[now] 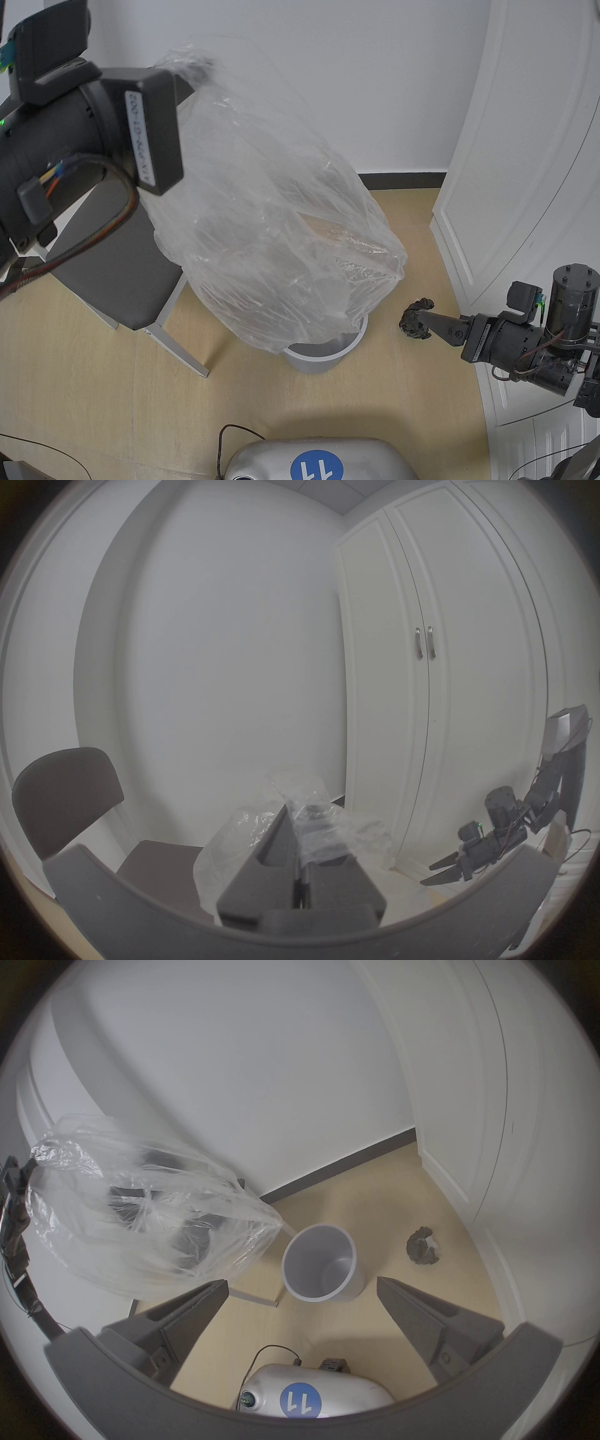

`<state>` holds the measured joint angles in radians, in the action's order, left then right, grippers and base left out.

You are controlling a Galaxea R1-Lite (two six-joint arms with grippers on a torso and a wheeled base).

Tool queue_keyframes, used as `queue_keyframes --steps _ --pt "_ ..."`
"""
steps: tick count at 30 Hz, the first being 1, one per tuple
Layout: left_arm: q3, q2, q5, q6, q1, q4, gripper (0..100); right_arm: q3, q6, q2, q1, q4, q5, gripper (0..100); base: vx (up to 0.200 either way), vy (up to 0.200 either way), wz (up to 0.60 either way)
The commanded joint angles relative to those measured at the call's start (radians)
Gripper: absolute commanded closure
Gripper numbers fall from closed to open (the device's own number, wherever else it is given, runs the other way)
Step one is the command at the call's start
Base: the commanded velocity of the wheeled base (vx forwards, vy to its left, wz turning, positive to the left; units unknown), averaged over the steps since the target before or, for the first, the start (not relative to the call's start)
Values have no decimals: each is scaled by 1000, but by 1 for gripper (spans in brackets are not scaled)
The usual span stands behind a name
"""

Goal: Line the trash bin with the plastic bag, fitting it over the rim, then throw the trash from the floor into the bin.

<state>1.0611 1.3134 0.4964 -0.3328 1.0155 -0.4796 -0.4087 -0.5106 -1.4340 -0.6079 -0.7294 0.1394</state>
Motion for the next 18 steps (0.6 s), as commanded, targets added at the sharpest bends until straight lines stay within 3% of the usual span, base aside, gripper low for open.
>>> queue_keyframes --steps 1,8,14,18 --pt "0 -2 1 20 11 1 100 4 -35 -86 -20 -55 -1 0 0 0 0" --pt "2 -5 1 24 9 1 100 -4 -52 -238 -32 -217 -3 0 0 0 0" --pt "-1 -33 1 24 9 1 100 -28 -85 -396 -18 -505 -9 0 0 0 0" --pt "-7 -33 1 28 11 1 100 -10 -121 -408 -18 -608 -38 0 0 0 0"
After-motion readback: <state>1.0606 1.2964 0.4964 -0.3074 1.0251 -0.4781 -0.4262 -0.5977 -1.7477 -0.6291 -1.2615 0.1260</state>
